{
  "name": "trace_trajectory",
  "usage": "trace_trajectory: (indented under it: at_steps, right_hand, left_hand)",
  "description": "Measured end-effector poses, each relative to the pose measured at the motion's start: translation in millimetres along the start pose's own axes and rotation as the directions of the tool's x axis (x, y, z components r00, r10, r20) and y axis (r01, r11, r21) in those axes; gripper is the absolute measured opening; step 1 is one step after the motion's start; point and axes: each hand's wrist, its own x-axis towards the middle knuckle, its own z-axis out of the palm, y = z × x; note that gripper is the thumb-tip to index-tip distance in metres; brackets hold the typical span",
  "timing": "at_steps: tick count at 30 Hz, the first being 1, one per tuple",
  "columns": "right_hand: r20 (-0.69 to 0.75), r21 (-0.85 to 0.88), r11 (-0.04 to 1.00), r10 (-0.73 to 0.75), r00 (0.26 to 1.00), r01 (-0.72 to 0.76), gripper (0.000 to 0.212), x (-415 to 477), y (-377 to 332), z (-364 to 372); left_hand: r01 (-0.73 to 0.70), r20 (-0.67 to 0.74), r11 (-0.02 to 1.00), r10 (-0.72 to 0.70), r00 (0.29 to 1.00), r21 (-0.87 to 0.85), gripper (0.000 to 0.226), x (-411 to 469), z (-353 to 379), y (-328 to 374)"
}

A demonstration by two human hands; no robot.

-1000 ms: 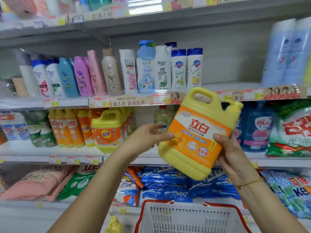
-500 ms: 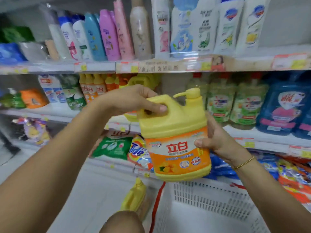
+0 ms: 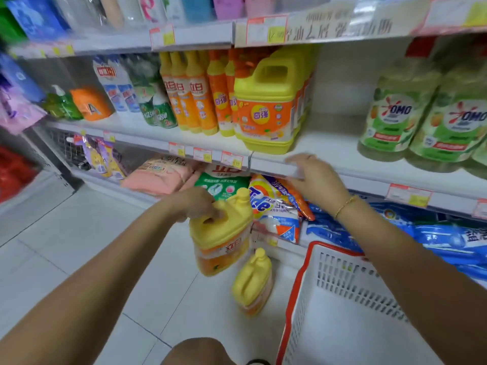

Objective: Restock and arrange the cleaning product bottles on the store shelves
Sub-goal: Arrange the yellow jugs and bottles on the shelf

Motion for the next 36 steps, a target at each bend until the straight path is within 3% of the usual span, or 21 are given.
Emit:
trace_trajectory:
  at_steps: [2, 4, 7, 13, 16, 19, 22, 25, 28, 30, 32, 33, 34, 36]
  right_hand:
    - [-0.145, -0.094, 0.990, 0.089, 0.985, -0.103, 0.045, 19, 28, -4]
    - [-0.149, -0.181, 0.964, 0.168, 0.974, -0.194, 0.046, 26, 60, -3]
    - [-0.094, -0.270, 0.949, 0.145, 0.985, -0.166, 0.041, 21, 86, 8]
    - [-0.158, -0.358, 0.927, 0.055, 0.986, -0.109, 0.052, 18, 84, 16]
    - [-0.199, -0.376, 0.917, 0.065, 0.978, -0.137, 0.059, 18, 79, 20]
    - [-0.231, -0.393, 0.904, 0.082, 0.970, -0.170, 0.058, 20, 76, 22]
    - [-0.238, -0.389, 0.901, 0.102, 0.966, -0.191, 0.056, 21, 75, 23]
    - [-0.247, -0.375, 0.905, 0.109, 0.963, -0.199, 0.054, 20, 73, 22]
    - [-0.239, -0.363, 0.914, 0.096, 0.966, -0.181, 0.055, 20, 73, 20]
    - [-0.223, -0.348, 0.921, 0.102, 0.969, -0.177, 0.052, 21, 73, 17]
    - [-0.200, -0.327, 0.928, 0.119, 0.973, -0.180, 0.047, 25, 74, 13]
    - [-0.186, -0.323, 0.929, 0.124, 0.975, -0.180, 0.042, 27, 75, 10]
    - [-0.171, -0.319, 0.931, 0.130, 0.977, -0.179, 0.037, 28, 76, 8]
    - [-0.135, -0.309, 0.935, 0.139, 0.981, -0.175, 0.033, 29, 78, 4]
  left_hand:
    - [0.043, 0.002, 0.999, -0.043, 0.999, -0.022, 0.037, 20, 24, -20]
    - [0.073, 0.024, 0.995, -0.072, 0.997, -0.062, 0.036, 36, 52, -33]
    - [0.133, 0.055, 0.972, -0.124, 0.991, -0.192, 0.032, 63, 87, -49]
    - [0.210, 0.154, 0.936, -0.172, 0.973, -0.283, 0.039, 92, 144, -68]
    - [0.239, 0.163, 0.881, -0.187, 0.969, -0.408, 0.031, 95, 180, -76]
    - [0.258, 0.163, 0.754, -0.200, 0.966, -0.604, 0.027, 97, 202, -87]
    - [0.260, 0.207, 0.695, -0.162, 0.965, -0.670, 0.028, 95, 203, -99]
    - [0.260, 0.272, 0.773, -0.118, 0.955, -0.578, 0.043, 93, 194, -101]
    - [0.182, 0.301, 0.967, -0.123, 0.946, -0.177, 0.036, 95, 170, -90]
    - [0.026, 0.200, 0.995, -0.045, 0.979, 0.097, 0.036, 94, 137, -69]
    - [-0.113, -0.051, 0.992, 0.117, 0.992, 0.061, 0.032, 87, 92, -32]
    - [-0.192, -0.212, 0.981, 0.184, 0.960, -0.019, 0.031, 80, 65, -9]
    - [-0.292, -0.376, 0.954, 0.247, 0.893, -0.069, 0.031, 73, 38, 14]
    - [-0.503, -0.621, 0.864, 0.391, 0.679, -0.005, 0.033, 61, -12, 58]
